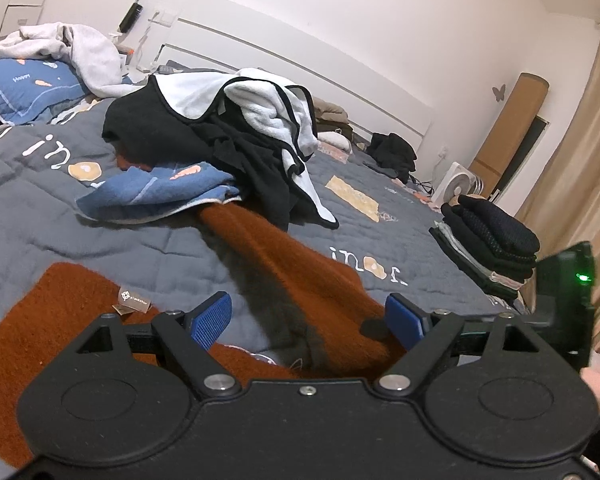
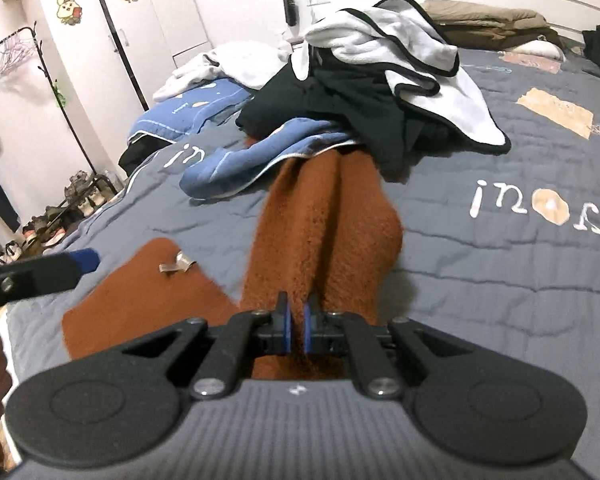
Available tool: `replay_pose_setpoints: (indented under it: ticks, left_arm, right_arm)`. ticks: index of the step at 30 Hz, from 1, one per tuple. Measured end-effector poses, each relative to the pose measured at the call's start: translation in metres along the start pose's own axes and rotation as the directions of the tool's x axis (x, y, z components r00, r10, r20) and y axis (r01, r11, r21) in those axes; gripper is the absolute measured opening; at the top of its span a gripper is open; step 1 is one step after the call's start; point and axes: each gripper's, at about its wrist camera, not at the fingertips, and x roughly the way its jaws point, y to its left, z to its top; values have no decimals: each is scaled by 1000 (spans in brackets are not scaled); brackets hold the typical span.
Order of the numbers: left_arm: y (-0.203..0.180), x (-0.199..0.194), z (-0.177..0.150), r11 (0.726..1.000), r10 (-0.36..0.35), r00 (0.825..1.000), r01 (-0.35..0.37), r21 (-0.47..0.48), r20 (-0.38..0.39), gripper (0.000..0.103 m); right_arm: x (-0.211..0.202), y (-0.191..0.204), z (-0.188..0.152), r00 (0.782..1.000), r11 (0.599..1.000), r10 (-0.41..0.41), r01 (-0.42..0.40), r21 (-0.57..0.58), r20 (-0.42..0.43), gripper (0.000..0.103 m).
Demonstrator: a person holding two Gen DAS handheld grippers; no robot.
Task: Fold clothes
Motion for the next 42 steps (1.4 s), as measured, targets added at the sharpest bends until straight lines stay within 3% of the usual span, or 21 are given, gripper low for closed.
replay_pose_setpoints:
  ticks: [9, 18, 22, 28, 31, 32, 33, 42]
  left_arm:
    - [0, -3, 1, 1000, 0, 1000, 0, 3, 4, 83]
    - [-1, -4, 1, 1000, -1, 1000, 1, 3, 3, 83]
    - [-3, -4, 1, 1000, -2, 1000, 2, 4, 1, 83]
    - [-8, -8, 2, 1000, -12, 1000, 12, 8, 8, 83]
    - [-5, -11, 2, 1000, -7, 1000, 7, 0, 15, 83]
    - [-3, -12, 4, 1000, -3, 1000, 4, -7, 18, 83]
    - [0, -13, 5, 1000, 0, 1000, 0, -17, 22, 83]
    - [32, -28, 23, 994, 57, 995, -49, -93, 82, 83]
  right_arm:
    - [-66, -18, -15, 994, 988, 34, -49, 150, 103, 5]
    - [-138, -29, -37, 971, 953, 59, -124, 277, 233, 0]
    - [-154, -35, -46, 978, 965, -12, -44, 260, 210, 0]
    - [-137, -34, -42, 975, 976, -105, 62, 209, 197, 8]
    - [-114, -26, -33, 980, 986, -87, 60, 153, 179, 33]
    - [-102, -21, -28, 981, 990, -83, 61, 124, 175, 46]
    - [-92, -15, -24, 981, 993, -81, 65, 96, 175, 51]
    - [13, 24, 24, 982, 989, -75, 96, -112, 173, 62]
